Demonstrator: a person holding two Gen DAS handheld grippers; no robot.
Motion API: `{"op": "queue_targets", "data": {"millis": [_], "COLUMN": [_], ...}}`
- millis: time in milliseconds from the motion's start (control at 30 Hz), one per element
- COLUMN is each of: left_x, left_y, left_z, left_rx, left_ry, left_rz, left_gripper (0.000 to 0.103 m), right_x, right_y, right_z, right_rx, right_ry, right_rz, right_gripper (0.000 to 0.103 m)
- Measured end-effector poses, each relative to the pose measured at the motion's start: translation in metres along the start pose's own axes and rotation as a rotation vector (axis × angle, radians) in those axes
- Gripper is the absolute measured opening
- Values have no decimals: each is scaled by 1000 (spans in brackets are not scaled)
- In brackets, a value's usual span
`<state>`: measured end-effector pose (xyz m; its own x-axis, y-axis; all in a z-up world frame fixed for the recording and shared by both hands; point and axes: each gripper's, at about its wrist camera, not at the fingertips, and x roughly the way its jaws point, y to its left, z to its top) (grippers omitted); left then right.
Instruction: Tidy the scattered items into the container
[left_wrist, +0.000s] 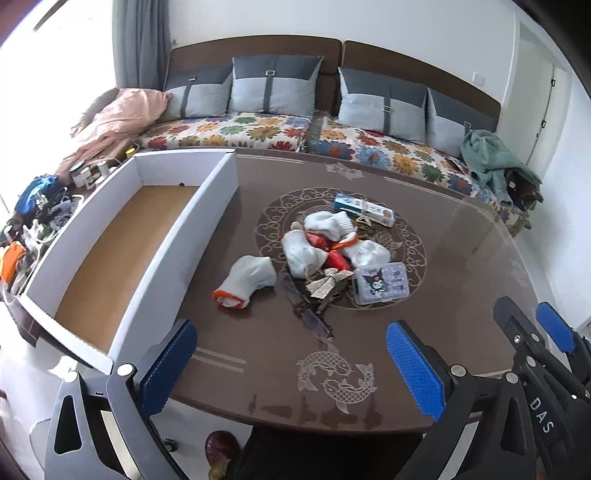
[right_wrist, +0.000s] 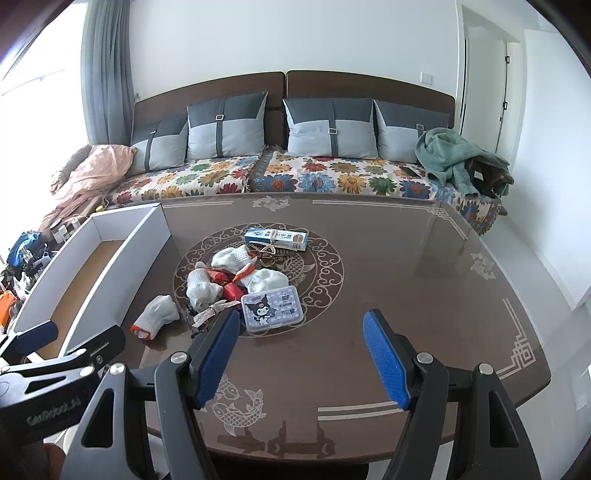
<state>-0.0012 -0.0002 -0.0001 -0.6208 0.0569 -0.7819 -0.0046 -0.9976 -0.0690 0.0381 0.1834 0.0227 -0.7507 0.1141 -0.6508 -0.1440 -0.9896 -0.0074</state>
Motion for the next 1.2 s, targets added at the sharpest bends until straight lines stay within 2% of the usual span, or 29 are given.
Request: {"op": "queue_targets", "data": {"millis": [167, 333, 1200], "left_x": [-3, 0, 0], "left_y": [-2, 4, -3], "left_z": [-14, -8, -13], "left_rx": [10, -18, -6], "left_ry": [-66, -15, -16], "left_rz": [31, 27, 29], "left_gripper": [103, 103, 103], "right_x": [2, 2, 1], "right_y": [6, 5, 2], "right_z": [-2, -3, -13], "right_rx": [-22, -9, 1], "right_ry": [15, 19, 33], "right_rz": [-10, 10, 4], "right_gripper": [71, 71, 71]}}
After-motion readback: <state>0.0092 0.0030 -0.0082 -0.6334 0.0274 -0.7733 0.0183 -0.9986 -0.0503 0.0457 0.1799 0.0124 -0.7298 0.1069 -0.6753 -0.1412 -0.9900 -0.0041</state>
